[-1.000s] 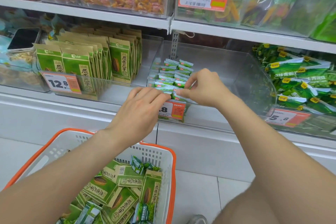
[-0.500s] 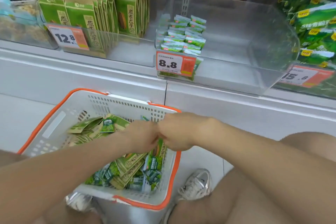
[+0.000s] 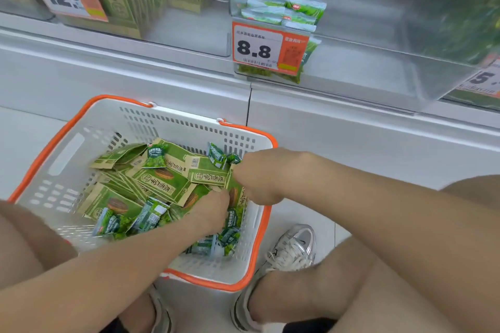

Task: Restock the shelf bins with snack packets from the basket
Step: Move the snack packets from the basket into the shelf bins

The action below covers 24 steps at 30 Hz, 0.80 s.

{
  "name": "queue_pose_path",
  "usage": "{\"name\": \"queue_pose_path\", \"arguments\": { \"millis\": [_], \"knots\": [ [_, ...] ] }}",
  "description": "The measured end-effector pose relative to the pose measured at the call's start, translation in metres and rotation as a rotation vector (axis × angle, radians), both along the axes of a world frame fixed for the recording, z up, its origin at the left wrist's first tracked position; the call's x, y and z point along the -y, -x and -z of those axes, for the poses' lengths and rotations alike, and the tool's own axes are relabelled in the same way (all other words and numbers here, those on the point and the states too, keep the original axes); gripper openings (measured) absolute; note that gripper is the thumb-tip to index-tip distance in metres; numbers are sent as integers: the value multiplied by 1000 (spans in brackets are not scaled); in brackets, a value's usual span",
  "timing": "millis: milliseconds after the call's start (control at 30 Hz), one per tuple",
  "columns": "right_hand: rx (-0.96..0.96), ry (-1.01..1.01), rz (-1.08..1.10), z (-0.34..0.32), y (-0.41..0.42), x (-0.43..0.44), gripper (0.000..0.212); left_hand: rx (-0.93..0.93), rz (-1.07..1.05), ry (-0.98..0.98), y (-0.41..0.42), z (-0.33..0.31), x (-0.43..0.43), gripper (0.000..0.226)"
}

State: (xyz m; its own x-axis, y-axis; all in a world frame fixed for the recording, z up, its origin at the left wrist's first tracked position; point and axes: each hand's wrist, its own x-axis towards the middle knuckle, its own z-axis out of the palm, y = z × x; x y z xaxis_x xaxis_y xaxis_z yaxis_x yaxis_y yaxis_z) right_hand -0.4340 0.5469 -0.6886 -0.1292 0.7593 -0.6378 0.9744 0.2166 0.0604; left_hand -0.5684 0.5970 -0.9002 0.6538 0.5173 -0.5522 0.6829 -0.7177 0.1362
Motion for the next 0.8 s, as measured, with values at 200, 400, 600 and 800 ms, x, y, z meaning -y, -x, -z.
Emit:
{"name": "queue_pose_path", "arguments": {
  "millis": [200, 400, 600, 800],
  "knots": [
    [-29, 22, 29, -19, -6, -8, 25, 177, -147, 150, -19, -32, -18, 9],
    [-49, -69, 144, -46, -22, -8, 34, 387, -129, 325, -38, -113, -52, 30],
    [-186, -238, 354, -64, -47, 6, 42, 667, -139, 633, -31, -204, -68, 17],
    [-826, -277, 832, -91, -58, 11, 38, 1020, -261, 604, -27, -261, -62, 12]
  ]
}}
